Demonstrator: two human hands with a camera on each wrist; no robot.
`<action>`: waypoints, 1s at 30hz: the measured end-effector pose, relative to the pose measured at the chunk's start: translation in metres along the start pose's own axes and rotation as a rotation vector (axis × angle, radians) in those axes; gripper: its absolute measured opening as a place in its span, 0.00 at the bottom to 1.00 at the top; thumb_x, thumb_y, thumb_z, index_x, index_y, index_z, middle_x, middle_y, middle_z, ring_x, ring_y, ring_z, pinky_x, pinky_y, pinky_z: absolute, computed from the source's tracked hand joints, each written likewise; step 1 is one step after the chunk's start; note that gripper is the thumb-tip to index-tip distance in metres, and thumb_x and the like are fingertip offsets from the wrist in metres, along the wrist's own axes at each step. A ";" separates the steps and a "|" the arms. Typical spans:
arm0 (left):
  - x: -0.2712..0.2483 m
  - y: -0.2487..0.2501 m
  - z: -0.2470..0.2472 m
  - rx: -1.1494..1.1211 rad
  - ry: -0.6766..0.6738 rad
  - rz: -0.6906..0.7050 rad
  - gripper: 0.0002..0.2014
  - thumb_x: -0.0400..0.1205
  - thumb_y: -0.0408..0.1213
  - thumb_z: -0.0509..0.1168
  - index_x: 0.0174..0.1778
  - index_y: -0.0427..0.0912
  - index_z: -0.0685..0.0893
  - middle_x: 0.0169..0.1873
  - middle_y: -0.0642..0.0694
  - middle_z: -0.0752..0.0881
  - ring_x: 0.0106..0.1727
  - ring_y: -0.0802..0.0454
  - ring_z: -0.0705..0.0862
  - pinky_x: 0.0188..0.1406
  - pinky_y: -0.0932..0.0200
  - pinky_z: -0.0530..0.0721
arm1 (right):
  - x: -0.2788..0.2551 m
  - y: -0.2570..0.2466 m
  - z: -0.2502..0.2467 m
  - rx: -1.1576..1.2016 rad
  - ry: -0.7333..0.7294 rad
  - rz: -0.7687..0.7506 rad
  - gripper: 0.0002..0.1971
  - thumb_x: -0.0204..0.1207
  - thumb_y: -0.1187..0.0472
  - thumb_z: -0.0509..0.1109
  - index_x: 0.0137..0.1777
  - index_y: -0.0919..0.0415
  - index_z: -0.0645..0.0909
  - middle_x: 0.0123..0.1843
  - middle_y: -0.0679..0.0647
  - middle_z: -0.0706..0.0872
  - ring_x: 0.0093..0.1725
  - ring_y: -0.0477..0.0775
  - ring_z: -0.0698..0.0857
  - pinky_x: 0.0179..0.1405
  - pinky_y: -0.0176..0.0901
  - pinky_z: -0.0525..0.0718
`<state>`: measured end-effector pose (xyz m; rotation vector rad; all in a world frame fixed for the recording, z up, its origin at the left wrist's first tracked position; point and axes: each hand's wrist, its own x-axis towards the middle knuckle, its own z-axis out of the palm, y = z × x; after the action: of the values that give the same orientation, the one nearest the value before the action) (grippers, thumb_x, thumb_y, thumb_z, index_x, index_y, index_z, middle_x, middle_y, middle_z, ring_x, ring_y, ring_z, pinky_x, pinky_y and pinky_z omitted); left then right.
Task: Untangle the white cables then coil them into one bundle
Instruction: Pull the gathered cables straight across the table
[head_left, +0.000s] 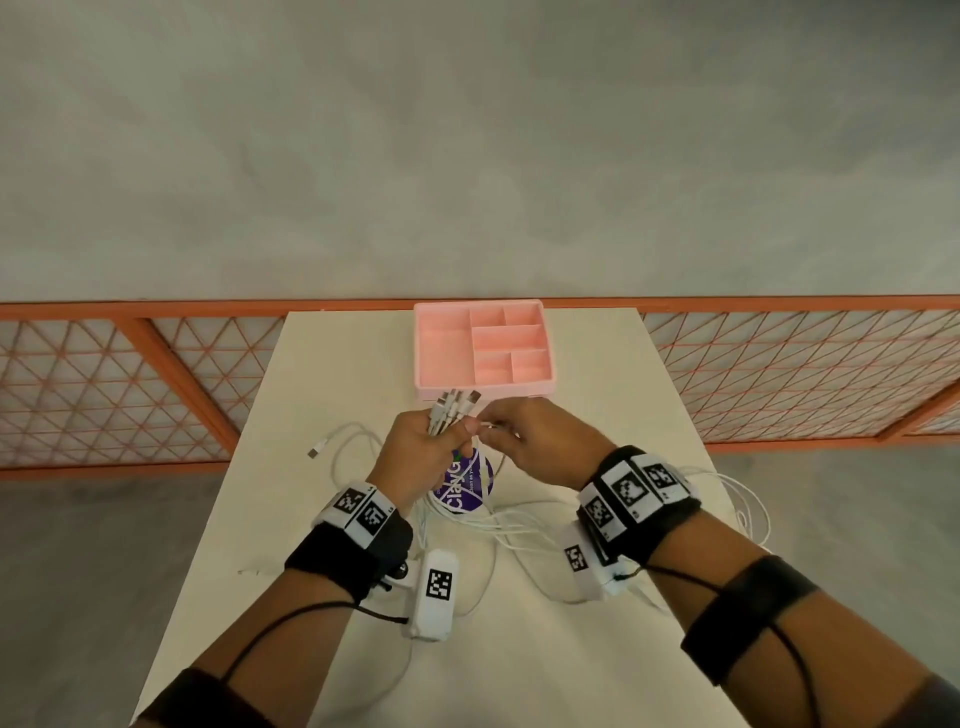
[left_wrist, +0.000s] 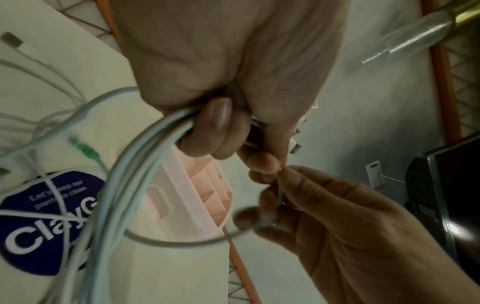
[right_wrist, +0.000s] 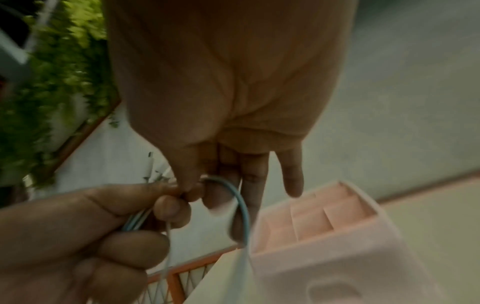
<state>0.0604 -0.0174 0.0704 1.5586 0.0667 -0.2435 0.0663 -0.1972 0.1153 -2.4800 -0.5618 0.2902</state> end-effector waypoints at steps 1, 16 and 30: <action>-0.001 -0.001 -0.001 -0.024 -0.001 -0.012 0.11 0.83 0.39 0.71 0.42 0.34 0.88 0.30 0.41 0.84 0.17 0.56 0.65 0.17 0.65 0.63 | 0.001 -0.002 0.001 0.051 -0.001 0.008 0.12 0.86 0.54 0.64 0.55 0.61 0.86 0.46 0.52 0.89 0.47 0.53 0.86 0.50 0.47 0.83; -0.005 -0.029 -0.044 -0.083 0.022 -0.175 0.10 0.82 0.41 0.72 0.36 0.42 0.91 0.42 0.40 0.88 0.20 0.56 0.62 0.19 0.66 0.56 | 0.006 0.033 -0.127 0.473 0.938 0.187 0.09 0.78 0.67 0.66 0.43 0.57 0.87 0.44 0.52 0.90 0.41 0.42 0.83 0.44 0.31 0.78; 0.014 0.007 -0.009 0.039 0.033 -0.012 0.11 0.84 0.41 0.70 0.45 0.36 0.92 0.33 0.44 0.86 0.17 0.56 0.66 0.17 0.66 0.64 | 0.004 0.021 -0.010 0.015 0.132 0.045 0.13 0.85 0.59 0.64 0.66 0.57 0.83 0.64 0.51 0.86 0.62 0.51 0.83 0.65 0.42 0.76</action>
<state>0.0770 -0.0099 0.0748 1.6017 0.0972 -0.2299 0.0800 -0.2163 0.1109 -2.4782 -0.4478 0.1462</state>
